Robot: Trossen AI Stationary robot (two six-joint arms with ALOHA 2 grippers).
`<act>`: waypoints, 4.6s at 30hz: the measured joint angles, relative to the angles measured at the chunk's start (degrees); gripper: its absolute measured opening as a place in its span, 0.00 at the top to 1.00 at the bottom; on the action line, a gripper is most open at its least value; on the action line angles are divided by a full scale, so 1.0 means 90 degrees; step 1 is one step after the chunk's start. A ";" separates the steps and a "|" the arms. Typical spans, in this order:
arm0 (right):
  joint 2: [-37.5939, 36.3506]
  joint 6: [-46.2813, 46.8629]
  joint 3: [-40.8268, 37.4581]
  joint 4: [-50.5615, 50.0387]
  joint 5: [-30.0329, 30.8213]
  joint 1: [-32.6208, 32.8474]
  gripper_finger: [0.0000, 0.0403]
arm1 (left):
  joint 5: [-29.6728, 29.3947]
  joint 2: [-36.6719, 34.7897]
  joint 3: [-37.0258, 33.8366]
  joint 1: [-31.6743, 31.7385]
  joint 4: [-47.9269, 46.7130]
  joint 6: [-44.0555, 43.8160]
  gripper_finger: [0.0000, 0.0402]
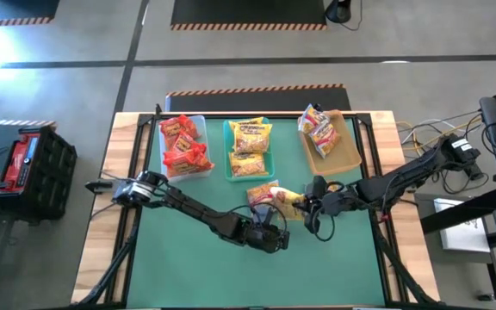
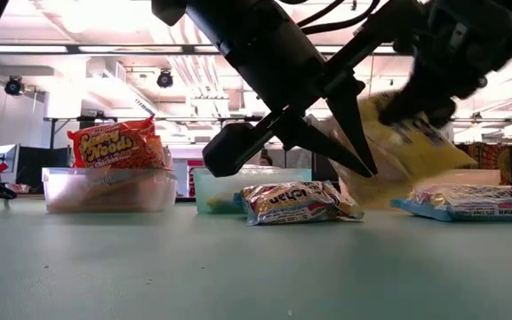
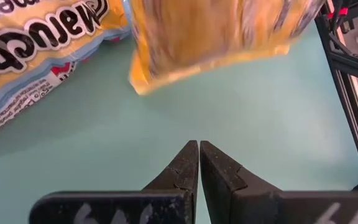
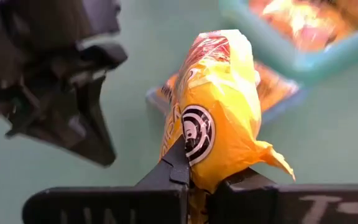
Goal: Sort Maruchan noodles
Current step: Put the yellow noodle pack into the blue bin, then put the blue noodle pack into the orange bin
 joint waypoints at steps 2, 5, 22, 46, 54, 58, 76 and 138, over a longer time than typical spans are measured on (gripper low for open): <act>-0.0015 -0.0357 0.0162 -0.0113 0.0032 -0.0138 0.98 | -0.0007 0.0000 0.0001 -0.0011 -0.0011 -0.0002 1.00; -0.0010 -0.0910 0.0387 -0.0191 0.0051 -0.0394 0.98 | -0.0010 0.0000 0.0001 -0.0043 -0.0052 -0.0002 1.00; 0.0120 -0.4021 0.1908 -0.0718 0.0208 -0.2106 0.98 | -0.0361 -0.0351 -0.0004 -0.0186 -0.1231 0.0024 1.00; 0.2360 -0.5486 0.3712 -0.1696 -0.1019 -0.3235 0.98 | -0.0457 -0.0949 -0.0704 -0.0324 -0.1729 -0.0057 1.00; 0.3078 -0.5913 0.4350 -0.1885 -0.1339 -0.3355 0.98 | -0.0491 -0.1065 -0.0866 -0.0435 -0.1710 -0.0211 1.00; 0.3397 -0.6013 0.4580 -0.2075 -0.1325 -0.3429 0.98 | -0.0491 -0.1128 -0.1015 -0.0513 -0.1719 -0.0345 1.00; 0.4235 -0.5609 0.5789 -0.2776 -0.0131 -0.3493 0.78 | -0.0499 -0.1246 -0.1214 -0.0574 -0.1523 -0.0461 1.00; 0.1265 -0.0148 0.1778 -0.2929 0.0039 0.0043 0.82 | 0.0534 -0.0854 -0.1178 0.0996 -0.0715 0.2696 1.00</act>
